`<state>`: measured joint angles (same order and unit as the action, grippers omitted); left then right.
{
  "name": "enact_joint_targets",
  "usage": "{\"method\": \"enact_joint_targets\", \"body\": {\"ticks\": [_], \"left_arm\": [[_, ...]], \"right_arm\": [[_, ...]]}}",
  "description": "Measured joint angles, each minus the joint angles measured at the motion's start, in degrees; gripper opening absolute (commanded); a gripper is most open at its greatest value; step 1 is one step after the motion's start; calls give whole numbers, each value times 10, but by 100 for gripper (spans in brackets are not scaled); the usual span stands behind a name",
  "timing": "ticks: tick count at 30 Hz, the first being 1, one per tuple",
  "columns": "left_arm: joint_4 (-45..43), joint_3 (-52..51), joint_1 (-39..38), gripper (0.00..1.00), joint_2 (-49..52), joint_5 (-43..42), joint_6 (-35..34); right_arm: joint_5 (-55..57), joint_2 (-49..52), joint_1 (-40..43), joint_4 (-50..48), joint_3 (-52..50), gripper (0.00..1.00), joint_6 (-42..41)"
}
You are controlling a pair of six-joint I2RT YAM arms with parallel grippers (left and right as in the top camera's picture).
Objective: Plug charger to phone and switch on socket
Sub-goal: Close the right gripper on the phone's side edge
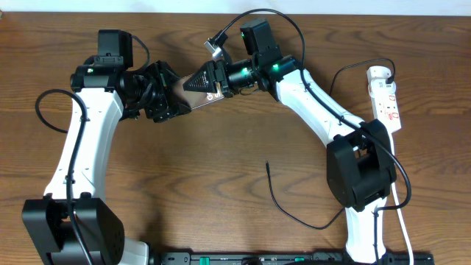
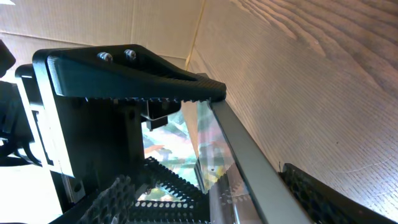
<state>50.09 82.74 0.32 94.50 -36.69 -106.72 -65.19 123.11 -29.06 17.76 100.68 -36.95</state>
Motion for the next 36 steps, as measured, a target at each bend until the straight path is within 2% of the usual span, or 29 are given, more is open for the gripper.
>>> {"method": "enact_joint_targets", "body": {"ticks": [5,10,36], "left_arm": [[0,0,0,7,0,-2,2],[0,0,0,7,0,-3,5],[-3,0,0,7,0,-5,9]], "right_arm": [[-10,0,0,-11,0,63,-4],[-14,0,1,-17,0,43,-15],[-8,0,3,-17,0,19,-19]]}}
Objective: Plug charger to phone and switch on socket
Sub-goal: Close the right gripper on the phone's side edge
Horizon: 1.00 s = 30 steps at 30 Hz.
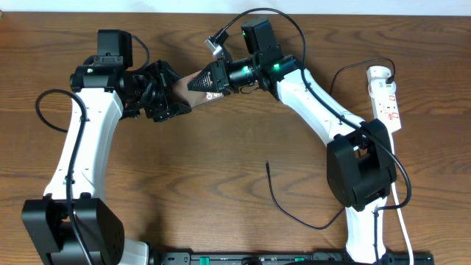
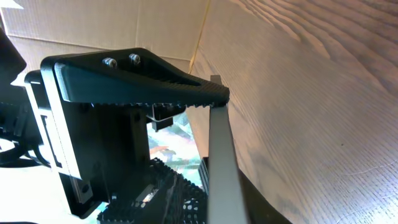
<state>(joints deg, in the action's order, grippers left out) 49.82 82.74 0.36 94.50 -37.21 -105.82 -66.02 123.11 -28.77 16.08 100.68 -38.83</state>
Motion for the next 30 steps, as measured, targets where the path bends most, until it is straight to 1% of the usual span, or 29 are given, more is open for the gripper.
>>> {"method": "enact_joint_targets", "body": {"ticks": [3,4,7,22,29,30], "left_arm": [[0,0,0,7,0,0,2],[0,0,0,7,0,0,2],[0,0,0,7,0,0,2],[-2,0,0,7,0,0,6],[-2,0,1,8,0,0,9],[-2,0,1,11,0,0,9]], "right_arm": [[1,0,0,0,0,18,0],[1,0,0,0,0,15,0],[2,0,0,1,0,13,0],[16,0,0,4,0,1,3],[16,0,0,4,0,1,3],[16,0,0,4,0,1,3]]}}
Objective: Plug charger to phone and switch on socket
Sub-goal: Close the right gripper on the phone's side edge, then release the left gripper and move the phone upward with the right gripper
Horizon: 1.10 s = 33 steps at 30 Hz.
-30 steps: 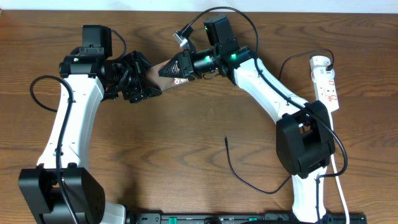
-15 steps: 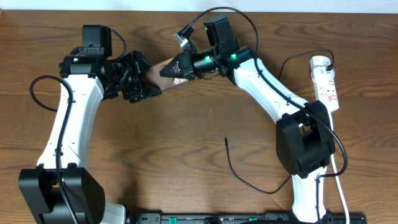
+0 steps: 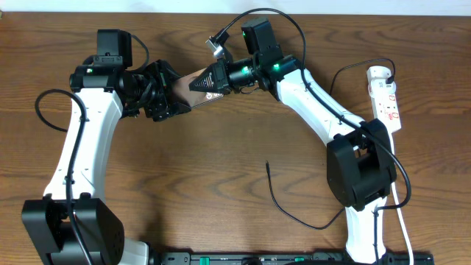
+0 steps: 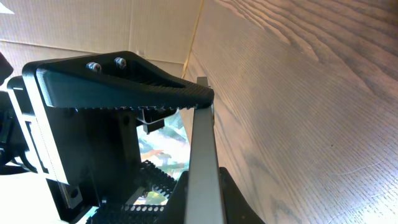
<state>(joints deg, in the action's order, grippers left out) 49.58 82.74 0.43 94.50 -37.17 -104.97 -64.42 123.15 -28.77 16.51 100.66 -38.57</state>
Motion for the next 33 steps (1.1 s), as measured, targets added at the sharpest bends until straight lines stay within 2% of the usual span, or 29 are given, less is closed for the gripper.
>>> {"method": "enact_joint_targets", "body": {"ticks": [3,4,7,11,13,28,33], "left_arm": [[0,0,0,32,0,0,0],[0,0,0,42,0,0,0],[0,0,0,61,0,0,1],[0,0,0,80,0,0,2],[0,0,0,87,0,0,2],[0,0,-2,90,0,-2,20],[-28,0,-3,90,0,-6,46]], "right_arm": [[0,0,0,1,0,1,0],[0,0,0,1,0,1,0],[0,0,0,1,0,1,0],[0,0,0,1,0,1,0],[0,0,0,1,0,1,0],[-7,0,-2,0,0,1,-1],[-2,0,1,-5,0,1,-1]]}}
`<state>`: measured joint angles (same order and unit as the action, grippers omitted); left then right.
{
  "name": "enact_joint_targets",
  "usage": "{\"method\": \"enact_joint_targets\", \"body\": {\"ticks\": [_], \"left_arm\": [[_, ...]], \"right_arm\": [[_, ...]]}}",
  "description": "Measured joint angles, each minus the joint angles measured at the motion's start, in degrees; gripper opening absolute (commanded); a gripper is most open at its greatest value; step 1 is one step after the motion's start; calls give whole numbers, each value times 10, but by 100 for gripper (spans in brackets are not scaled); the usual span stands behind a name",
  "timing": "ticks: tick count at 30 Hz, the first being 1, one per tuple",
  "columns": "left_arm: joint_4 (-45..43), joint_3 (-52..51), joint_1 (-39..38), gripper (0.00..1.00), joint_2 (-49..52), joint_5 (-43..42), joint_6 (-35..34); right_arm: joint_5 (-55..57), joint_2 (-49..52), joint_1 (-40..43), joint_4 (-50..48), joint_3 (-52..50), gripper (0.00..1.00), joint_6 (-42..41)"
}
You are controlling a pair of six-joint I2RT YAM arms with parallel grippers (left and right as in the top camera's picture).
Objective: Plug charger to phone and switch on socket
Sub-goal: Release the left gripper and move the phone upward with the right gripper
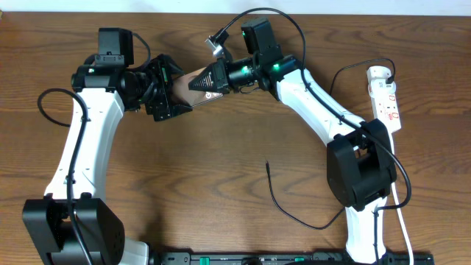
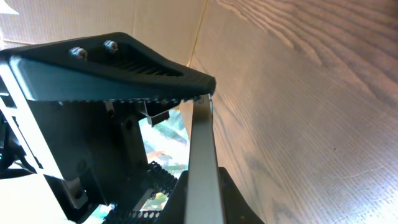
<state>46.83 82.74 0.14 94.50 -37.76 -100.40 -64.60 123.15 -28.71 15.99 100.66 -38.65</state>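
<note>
The phone (image 1: 193,82) is held off the table between the two arms. My right gripper (image 1: 212,79) is shut on its right end. In the right wrist view the phone (image 2: 202,168) shows edge-on, clamped between my upper finger (image 2: 124,68) and lower finger (image 2: 233,202). My left gripper (image 1: 168,90) stands around the phone's left end. Whether its jaws press on the phone is hidden. The charger cable's loose plug end (image 1: 267,165) lies on the table, far from both grippers. The white socket strip (image 1: 385,96) lies at the right edge.
The black charger cable (image 1: 294,215) curves across the front middle of the wooden table (image 1: 221,177) toward the right arm's base (image 1: 359,173). A white lead runs from the socket strip down the right side. Cardboard walls show behind the table in the right wrist view.
My left gripper has shifted slightly up and to the left at the phone's end. The phone stays edge-on in my right gripper, which has hardly moved.
At first the phone lay slanted between my right jaws, which stood wider, with the left gripper at its other end. Then my right jaws were shut on it, the phone edge-on. It has stayed so, held in the air between both arms.
</note>
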Motion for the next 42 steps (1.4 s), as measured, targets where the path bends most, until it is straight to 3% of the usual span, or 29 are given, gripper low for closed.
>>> {"method": "enact_joint_targets", "body": {"ticks": [14,24,31,35,42], "left_arm": [[-87,-2,0,90,-21,-45,19],[-111,-2,7,90,-92,-58,95],[-111,-2,7,90,-133,-59,202],[-111,-2,7,91,-154,-53,298],[-67,-2,7,90,-157,23,421]], "right_arm": [[0,0,21,2,2,1,-2],[16,1,40,-17,2,1,-48],[65,1,71,-47,2,1,-139],[105,1,85,-49,2,1,-223],[131,1,83,-146,1,1,-383]]}}
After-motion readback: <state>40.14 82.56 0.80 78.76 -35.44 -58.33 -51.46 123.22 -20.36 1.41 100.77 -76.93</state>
